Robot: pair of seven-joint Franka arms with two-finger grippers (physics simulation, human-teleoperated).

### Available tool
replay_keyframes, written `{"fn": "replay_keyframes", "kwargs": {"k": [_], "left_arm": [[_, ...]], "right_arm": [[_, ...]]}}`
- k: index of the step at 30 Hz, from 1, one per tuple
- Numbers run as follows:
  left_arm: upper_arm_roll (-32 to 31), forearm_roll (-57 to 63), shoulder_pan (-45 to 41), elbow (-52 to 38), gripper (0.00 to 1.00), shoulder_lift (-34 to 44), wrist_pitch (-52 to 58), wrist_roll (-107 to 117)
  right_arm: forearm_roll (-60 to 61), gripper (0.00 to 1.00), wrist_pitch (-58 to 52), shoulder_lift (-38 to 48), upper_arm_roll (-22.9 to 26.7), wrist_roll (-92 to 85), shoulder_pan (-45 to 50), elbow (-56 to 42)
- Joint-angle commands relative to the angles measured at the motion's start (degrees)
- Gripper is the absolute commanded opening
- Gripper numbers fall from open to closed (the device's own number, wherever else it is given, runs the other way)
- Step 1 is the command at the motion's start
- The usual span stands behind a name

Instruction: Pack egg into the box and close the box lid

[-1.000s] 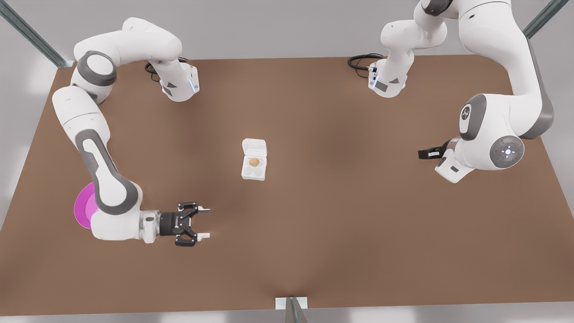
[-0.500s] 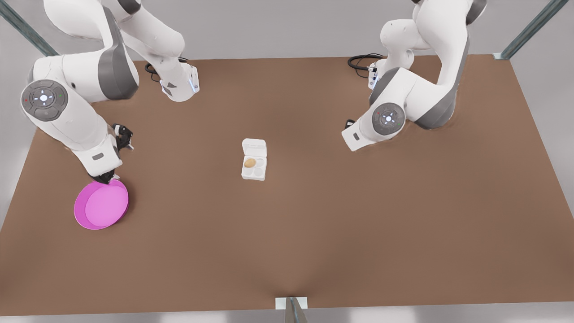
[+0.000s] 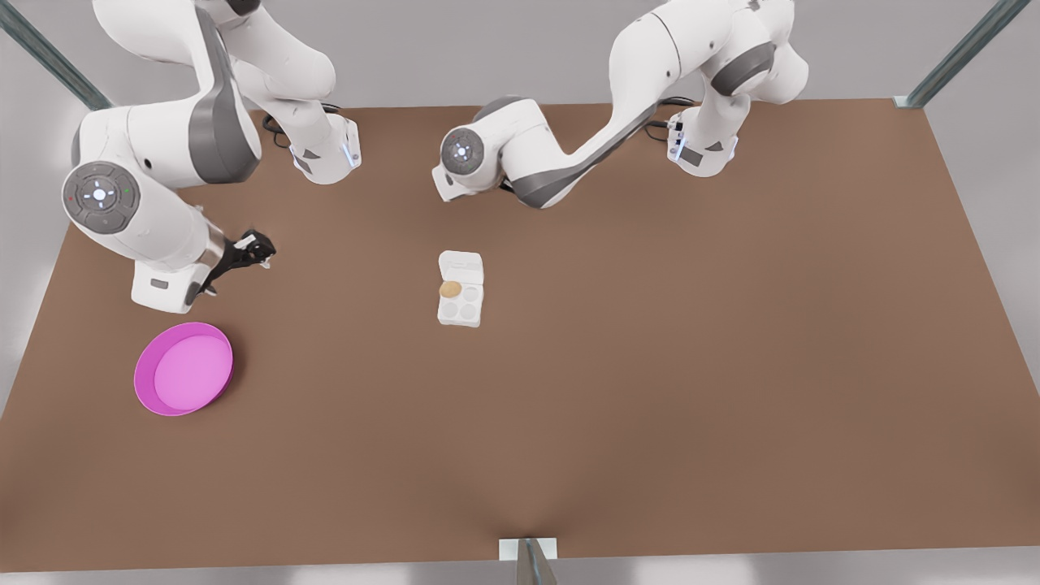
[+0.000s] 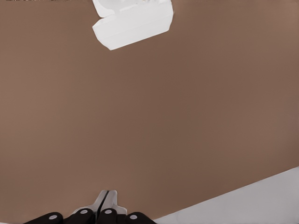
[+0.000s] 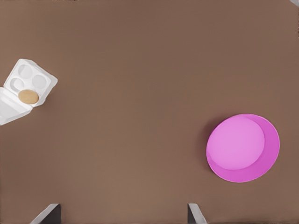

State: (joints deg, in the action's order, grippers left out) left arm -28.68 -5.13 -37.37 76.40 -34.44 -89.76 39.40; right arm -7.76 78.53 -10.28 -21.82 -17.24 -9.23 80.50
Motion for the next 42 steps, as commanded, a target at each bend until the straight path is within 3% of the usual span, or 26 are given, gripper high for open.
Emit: {"fn": "replay_keyframes", "kwargs": {"k": [1, 10, 17, 42], "left_arm": [[-0.1, 2.6, -0.4, -0.1, 0.21, -1.9, -10.2, 24.5], [0.8, 8.9, -1.4, 0.8, 0.21, -7.0, -23.4, 26.9], [1.5, 10.5, -0.9, 4.1, 0.21, -8.5, -27.3, 26.9], [2.1, 12.8, -0.1, 5.9, 0.21, -10.5, -32.4, 17.0]], "right_arm": [[0.2, 1.0, 0.0, -0.2, -0.1, 28.2, 0.2, 0.0], [0.3, 1.0, 0.0, 0.1, -0.2, 28.0, -0.2, -1.5], [0.0, 1.0, 0.0, 1.5, 0.0, 27.0, -0.6, -2.3], [-1.3, 1.0, 0.5, -0.9, 0.1, 27.3, -1.4, -2.3]]}}
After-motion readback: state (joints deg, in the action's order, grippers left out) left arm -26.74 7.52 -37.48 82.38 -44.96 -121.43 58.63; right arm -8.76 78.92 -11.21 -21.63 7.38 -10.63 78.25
